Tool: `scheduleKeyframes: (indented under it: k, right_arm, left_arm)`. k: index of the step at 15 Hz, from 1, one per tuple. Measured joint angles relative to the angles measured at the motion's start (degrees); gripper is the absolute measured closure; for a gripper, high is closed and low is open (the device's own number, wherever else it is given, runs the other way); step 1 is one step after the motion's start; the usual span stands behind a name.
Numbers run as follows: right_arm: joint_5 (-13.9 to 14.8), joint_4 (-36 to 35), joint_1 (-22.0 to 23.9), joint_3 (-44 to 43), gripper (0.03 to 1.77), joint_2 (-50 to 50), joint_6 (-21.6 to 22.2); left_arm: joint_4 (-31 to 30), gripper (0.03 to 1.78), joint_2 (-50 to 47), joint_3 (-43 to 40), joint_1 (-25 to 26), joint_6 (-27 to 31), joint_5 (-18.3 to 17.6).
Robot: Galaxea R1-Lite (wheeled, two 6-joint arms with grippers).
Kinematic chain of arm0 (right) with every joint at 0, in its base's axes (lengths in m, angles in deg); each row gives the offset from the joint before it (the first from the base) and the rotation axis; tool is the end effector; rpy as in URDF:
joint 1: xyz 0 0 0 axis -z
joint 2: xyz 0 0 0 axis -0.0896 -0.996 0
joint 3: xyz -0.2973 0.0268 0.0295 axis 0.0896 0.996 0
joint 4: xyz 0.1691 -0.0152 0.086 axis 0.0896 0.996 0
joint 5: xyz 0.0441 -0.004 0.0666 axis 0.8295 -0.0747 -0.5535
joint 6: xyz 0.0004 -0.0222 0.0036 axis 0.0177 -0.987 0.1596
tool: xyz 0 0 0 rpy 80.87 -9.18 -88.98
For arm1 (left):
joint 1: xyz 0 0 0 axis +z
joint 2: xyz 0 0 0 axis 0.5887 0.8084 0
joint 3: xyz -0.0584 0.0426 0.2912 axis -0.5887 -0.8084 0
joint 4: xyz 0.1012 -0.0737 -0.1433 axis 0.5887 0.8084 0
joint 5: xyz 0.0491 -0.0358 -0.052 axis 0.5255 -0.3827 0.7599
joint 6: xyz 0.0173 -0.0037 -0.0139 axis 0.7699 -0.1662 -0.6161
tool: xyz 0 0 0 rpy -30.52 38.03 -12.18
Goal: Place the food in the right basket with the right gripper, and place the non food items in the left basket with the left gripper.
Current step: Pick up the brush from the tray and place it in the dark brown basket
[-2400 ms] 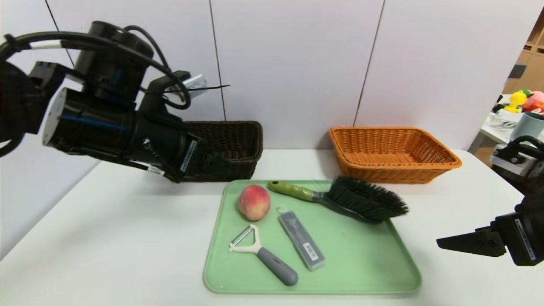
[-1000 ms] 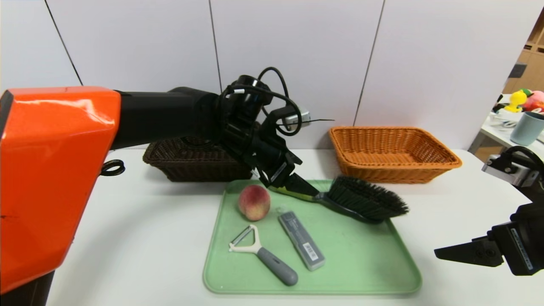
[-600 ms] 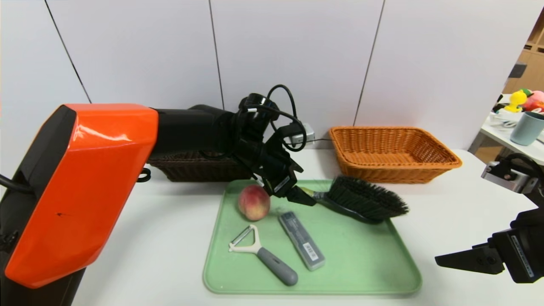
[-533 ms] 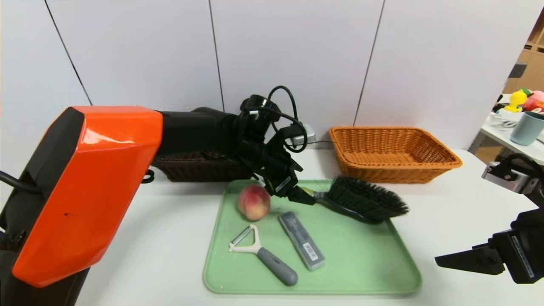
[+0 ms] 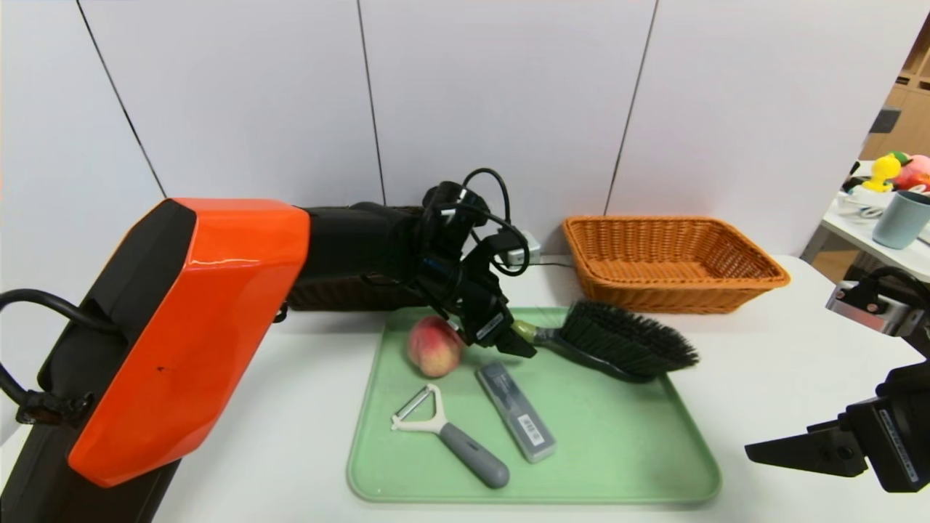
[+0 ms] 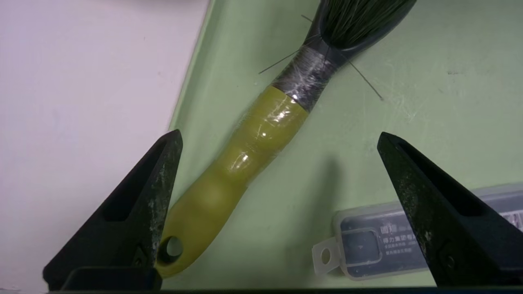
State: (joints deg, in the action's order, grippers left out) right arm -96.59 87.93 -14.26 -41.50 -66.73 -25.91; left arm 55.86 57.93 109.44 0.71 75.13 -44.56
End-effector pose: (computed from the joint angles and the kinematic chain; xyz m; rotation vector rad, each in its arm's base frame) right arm 0.1519 0.0313 0.2065 0.0594 0.9928 0.4360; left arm 0.3772 -0.2796 0.1539 0.5041 0.5413 -1.2020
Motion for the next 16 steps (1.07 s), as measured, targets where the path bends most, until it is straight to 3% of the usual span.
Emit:
scheduleKeyframes:
  k: [2,16]
  right_arm:
    - [0.0,-0.1,0.0,0.0,0.09,0.0,0.0]
    - [-1.6,-0.1,0.0,0.1,0.09,-0.1,0.0]
  left_arm:
    - [-0.2,0.12,0.3,0.3,-0.6,-2.2,0.0]
    - [-0.4,0.12,2.5,0.4,-1.7,-1.9,0.1]
